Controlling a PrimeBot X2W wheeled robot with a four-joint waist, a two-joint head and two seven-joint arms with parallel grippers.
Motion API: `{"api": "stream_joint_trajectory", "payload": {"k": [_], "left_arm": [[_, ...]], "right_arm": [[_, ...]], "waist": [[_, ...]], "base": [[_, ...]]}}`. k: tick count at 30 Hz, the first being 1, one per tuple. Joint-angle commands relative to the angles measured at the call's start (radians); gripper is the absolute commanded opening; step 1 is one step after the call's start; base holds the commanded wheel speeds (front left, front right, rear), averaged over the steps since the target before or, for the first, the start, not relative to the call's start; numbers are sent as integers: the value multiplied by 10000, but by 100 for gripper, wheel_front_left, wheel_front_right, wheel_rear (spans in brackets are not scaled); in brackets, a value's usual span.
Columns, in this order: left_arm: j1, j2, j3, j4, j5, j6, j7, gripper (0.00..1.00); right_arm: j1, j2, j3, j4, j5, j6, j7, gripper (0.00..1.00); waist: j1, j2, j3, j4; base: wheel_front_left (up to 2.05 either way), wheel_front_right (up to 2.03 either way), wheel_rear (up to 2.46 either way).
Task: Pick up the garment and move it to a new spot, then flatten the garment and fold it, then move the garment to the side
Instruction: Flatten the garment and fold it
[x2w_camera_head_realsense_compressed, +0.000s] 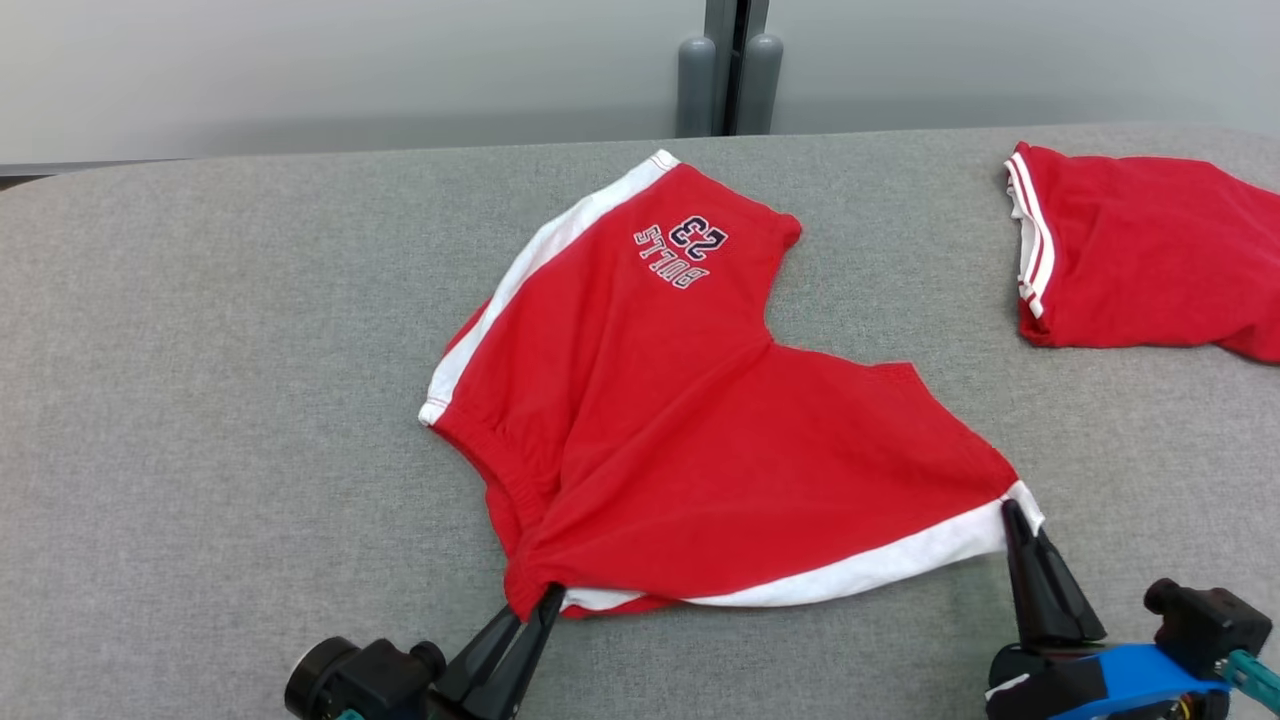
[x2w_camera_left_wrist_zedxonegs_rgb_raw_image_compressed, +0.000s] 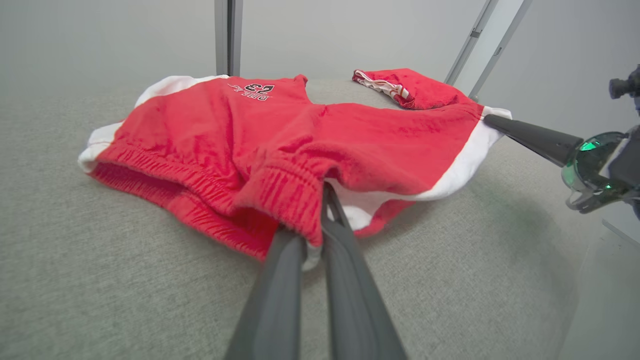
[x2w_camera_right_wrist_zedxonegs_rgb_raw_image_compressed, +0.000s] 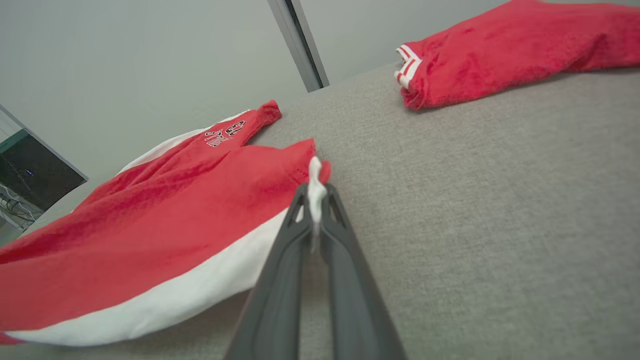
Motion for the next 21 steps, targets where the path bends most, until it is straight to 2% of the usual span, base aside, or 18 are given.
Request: {"api": "stream_joint_trajectory", "payload": {"k": [1, 5, 12, 21], "left_arm": [[26, 18, -58, -63, 37, -8, -41, 0], [-143, -53, -213, -158, 129, -8, -41, 0], [-745, -153, -475, -342, 308, -8, -41, 0], [-1910, -364, -269, -707, 225, -8, -41, 0]], "right_arm": [[108, 47, -131, -141, -26, 6, 76, 0], [-314, 88, -454, -313, -16, 6, 275, 0], [-1924, -214, -635, -114, -152, 6, 708, 0], [-4953, -519, -435, 1215, -567, 6, 1403, 0]], "waist": [[3, 0, -32, 8], [3, 0, -74, 40], [3, 0, 72, 259], [3, 0, 781, 896]], "base": [[0, 0, 0], [0, 0, 0], [0, 0, 0], [0, 0, 0]]}}
